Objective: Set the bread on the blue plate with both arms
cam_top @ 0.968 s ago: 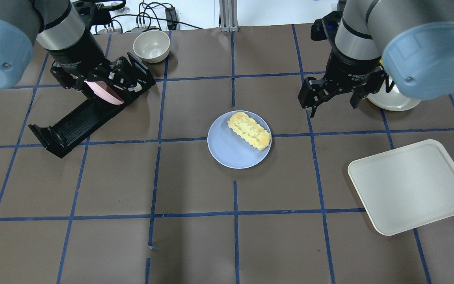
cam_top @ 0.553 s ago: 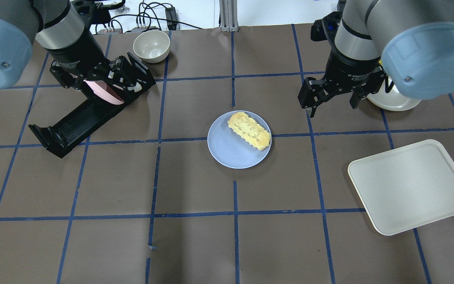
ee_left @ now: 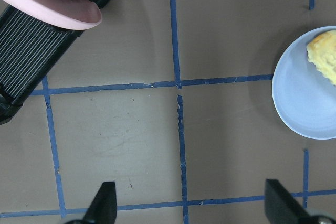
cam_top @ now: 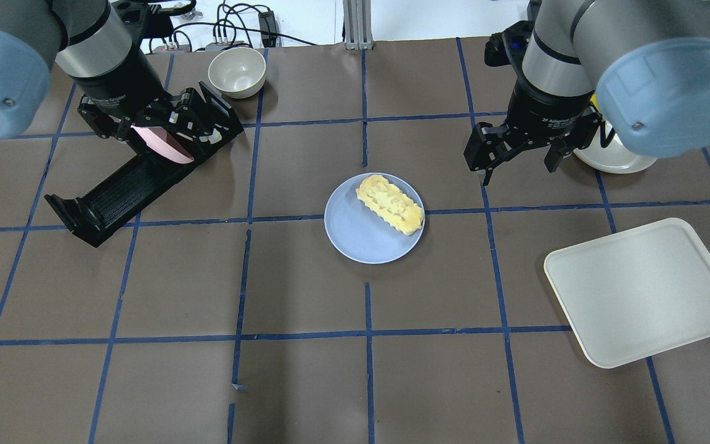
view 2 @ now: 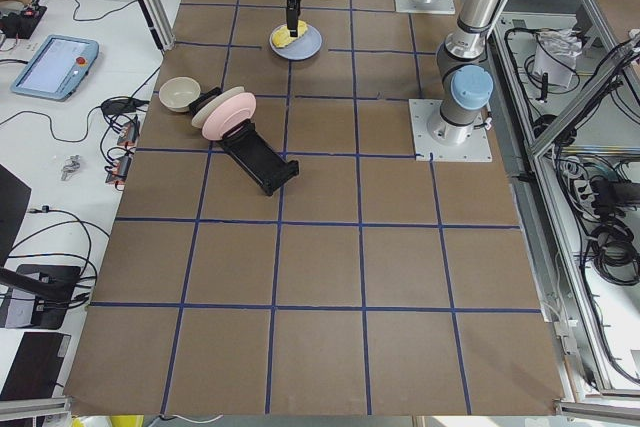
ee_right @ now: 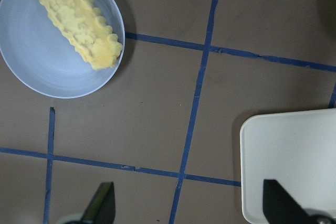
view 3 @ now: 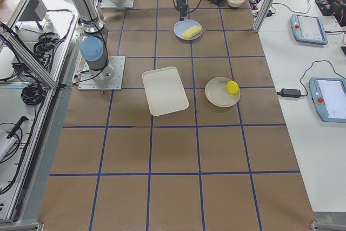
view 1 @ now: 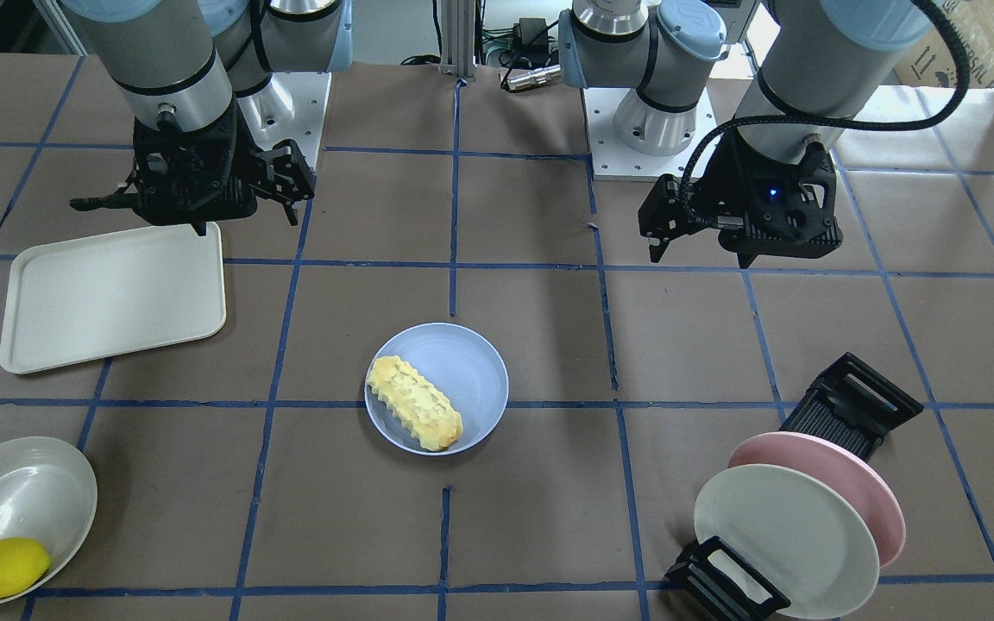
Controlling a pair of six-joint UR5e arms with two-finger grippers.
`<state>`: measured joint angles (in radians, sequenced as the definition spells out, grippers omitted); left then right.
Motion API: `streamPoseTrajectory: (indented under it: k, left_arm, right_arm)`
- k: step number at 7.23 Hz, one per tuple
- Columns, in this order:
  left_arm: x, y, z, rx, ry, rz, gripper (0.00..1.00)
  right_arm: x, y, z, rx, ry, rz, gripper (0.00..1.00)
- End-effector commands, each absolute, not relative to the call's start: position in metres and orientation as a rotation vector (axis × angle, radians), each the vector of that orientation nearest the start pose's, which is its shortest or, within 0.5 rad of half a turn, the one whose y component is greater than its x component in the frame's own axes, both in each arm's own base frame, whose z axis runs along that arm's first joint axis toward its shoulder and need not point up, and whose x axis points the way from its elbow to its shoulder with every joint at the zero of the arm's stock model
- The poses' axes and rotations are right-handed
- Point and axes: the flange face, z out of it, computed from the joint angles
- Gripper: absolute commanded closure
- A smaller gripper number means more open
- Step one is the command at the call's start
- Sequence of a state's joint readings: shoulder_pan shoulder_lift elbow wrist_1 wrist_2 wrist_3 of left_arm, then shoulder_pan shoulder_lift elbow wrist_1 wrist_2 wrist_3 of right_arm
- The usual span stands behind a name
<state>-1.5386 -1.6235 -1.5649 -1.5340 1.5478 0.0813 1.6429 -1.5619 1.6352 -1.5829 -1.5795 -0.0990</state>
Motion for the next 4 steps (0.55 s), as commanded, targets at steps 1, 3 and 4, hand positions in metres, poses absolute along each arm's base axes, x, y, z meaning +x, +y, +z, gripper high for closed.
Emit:
streamPoseTrajectory:
  k: [1,3,4]
  left_arm:
    - [-0.1190,-0.5175,0.4684,0.078,3.164,0.012,0.00]
    - [-0.1190,-0.5170,0.4691,0.078,3.164,0.010,0.00]
    - [-0.1190,-0.5168,0.4684,0.078,3.164,0.012,0.00]
  right_arm:
    - [0.1672,-0.4770,0.4554,-0.271,3.137,0.090,0.00]
    - [0.1707,-0.4725,0.4537,-0.278,3.135,0.097,0.00]
    - [0.1729,-0.4733,0.4596,-0.290,3.136,0.078,0.00]
